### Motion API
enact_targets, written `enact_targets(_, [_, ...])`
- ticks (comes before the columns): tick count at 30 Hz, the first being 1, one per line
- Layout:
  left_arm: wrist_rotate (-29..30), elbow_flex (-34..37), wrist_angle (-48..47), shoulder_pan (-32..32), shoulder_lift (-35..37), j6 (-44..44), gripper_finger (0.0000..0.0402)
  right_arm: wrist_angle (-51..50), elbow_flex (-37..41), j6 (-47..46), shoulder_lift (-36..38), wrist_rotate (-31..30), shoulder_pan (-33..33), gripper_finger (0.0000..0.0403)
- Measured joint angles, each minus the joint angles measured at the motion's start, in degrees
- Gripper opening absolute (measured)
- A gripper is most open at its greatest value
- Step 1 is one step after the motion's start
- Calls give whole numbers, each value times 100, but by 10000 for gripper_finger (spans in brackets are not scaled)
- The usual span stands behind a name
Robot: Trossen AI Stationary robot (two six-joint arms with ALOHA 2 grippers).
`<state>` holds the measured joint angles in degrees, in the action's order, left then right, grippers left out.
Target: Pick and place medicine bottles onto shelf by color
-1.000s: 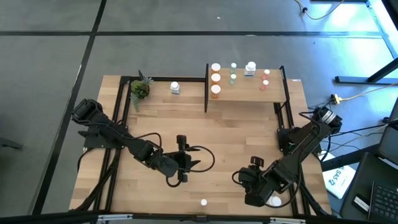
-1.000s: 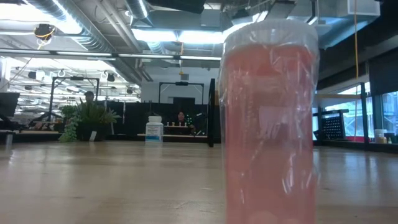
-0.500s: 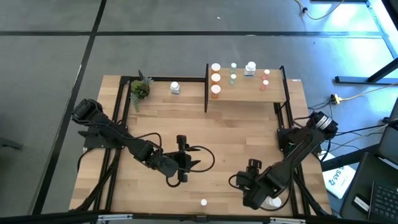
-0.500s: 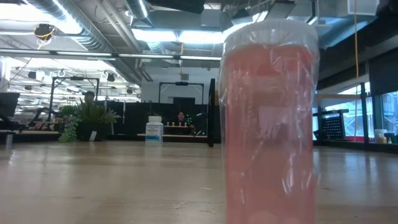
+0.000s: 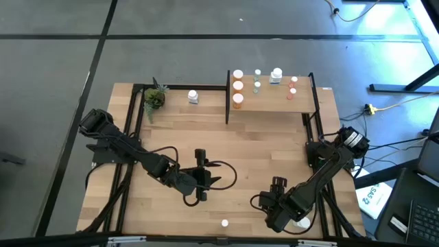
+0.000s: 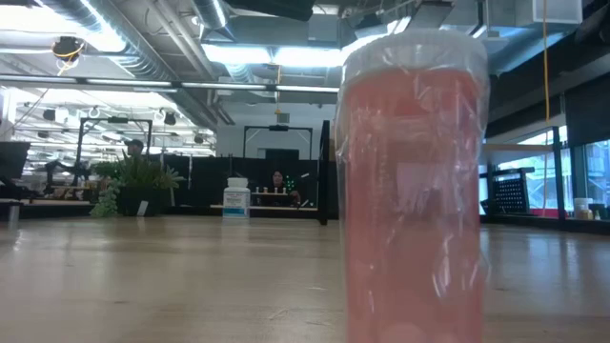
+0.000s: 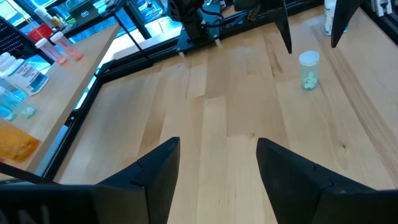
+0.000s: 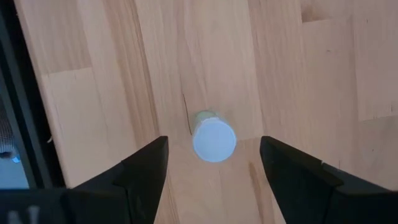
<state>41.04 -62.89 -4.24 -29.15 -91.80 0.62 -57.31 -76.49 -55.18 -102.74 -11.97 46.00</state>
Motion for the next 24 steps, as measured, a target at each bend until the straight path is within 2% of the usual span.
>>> enact_targets(24, [-1,0,-1,0,-1,0,206,792,754,22,-13,-42,-9,257])
